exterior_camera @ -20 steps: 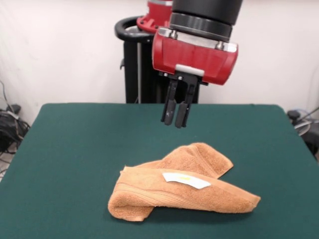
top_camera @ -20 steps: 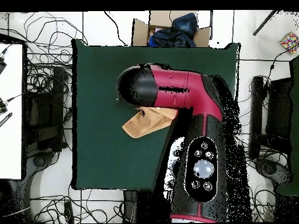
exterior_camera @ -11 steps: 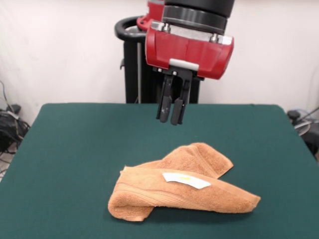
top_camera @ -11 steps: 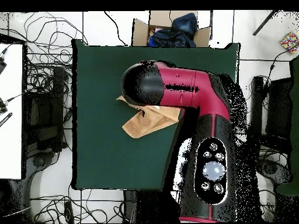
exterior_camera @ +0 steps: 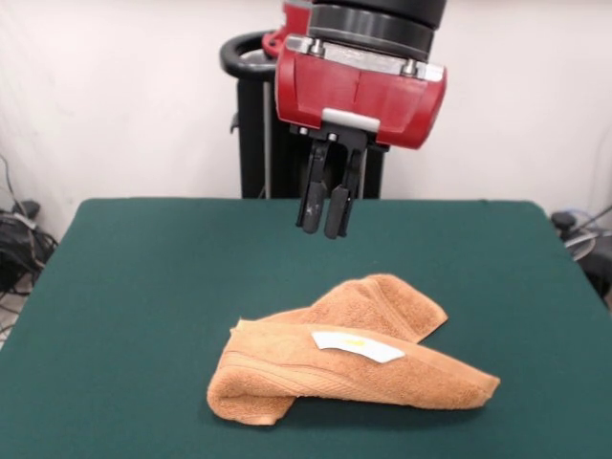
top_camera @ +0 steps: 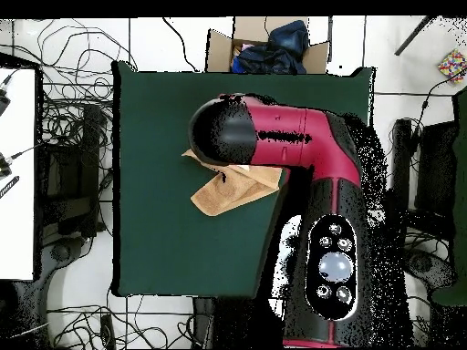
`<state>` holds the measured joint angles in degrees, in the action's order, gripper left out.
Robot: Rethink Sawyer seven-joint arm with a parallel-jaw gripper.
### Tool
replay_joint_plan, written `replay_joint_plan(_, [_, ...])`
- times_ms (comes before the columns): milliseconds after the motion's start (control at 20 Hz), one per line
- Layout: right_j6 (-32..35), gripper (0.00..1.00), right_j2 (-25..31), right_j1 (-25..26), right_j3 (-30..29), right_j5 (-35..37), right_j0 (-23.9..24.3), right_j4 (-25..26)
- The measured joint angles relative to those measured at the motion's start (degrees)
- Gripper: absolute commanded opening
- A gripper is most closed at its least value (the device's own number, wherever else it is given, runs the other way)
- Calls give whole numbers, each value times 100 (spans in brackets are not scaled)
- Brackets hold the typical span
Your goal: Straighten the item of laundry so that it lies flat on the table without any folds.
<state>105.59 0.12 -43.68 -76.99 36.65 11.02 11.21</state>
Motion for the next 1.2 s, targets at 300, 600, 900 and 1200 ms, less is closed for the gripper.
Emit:
replay_joint_plan(300, [-4, 0, 55, 0, 0, 6, 1, 198])
replay_joint_plan(600, [-9, 0, 168, -2, -2, 6, 14, 376])
replay_joint_plan(900, [-53, 0, 393, -68, -35, 6, 111, 484])
replay_joint_plan(1200, [-53, 0, 542, -116, -35, 6, 212, 498])
